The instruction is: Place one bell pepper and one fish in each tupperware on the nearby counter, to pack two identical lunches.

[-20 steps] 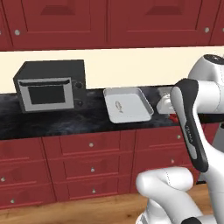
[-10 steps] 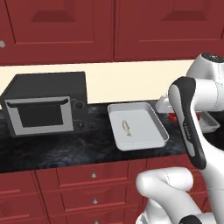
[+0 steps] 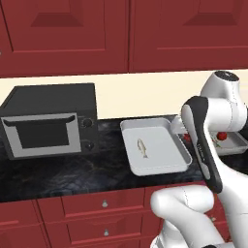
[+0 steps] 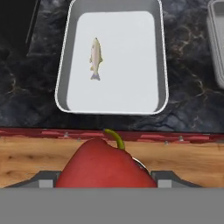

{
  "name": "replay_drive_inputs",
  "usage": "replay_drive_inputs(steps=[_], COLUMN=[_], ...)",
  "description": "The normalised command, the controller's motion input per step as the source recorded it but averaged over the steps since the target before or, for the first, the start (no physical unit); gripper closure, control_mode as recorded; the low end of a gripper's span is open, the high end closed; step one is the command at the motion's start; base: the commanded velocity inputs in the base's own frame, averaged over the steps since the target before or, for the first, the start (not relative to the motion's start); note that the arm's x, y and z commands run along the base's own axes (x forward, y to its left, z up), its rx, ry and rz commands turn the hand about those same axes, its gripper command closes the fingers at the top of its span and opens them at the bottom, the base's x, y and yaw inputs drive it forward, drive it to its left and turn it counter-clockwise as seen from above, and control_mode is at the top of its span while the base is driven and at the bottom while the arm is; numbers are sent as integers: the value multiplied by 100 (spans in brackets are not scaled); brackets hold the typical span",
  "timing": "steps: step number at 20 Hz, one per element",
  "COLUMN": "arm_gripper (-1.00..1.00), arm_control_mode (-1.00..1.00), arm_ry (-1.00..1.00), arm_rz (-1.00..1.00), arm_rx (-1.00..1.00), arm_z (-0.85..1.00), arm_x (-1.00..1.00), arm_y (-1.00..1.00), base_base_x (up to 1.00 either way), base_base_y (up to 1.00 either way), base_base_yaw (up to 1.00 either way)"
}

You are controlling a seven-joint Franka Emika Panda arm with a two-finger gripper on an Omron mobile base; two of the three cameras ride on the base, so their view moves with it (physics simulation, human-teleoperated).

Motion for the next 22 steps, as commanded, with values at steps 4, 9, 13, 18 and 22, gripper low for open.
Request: replay_drive_inputs(steps=[4,9,13,18,22], arm_gripper=[100,100,100,100,100], arm_control_mode=[-100,-100,-100,-100,-100], arm_ry=[-5,0,0,3,6], arm_rz=[0,0,0,0,0], arm_rx=[0,0,0,0,1], arm_z=[-100,-93,-71,-47,-28], arm_x=[50,93,98,95,99], arm_y=[0,0,-6,-21,-11], base_base_x=[0,0,0,0,0], base_base_y=[0,0,0,0,0], base_base_yaw=[0,0,0,0,0])
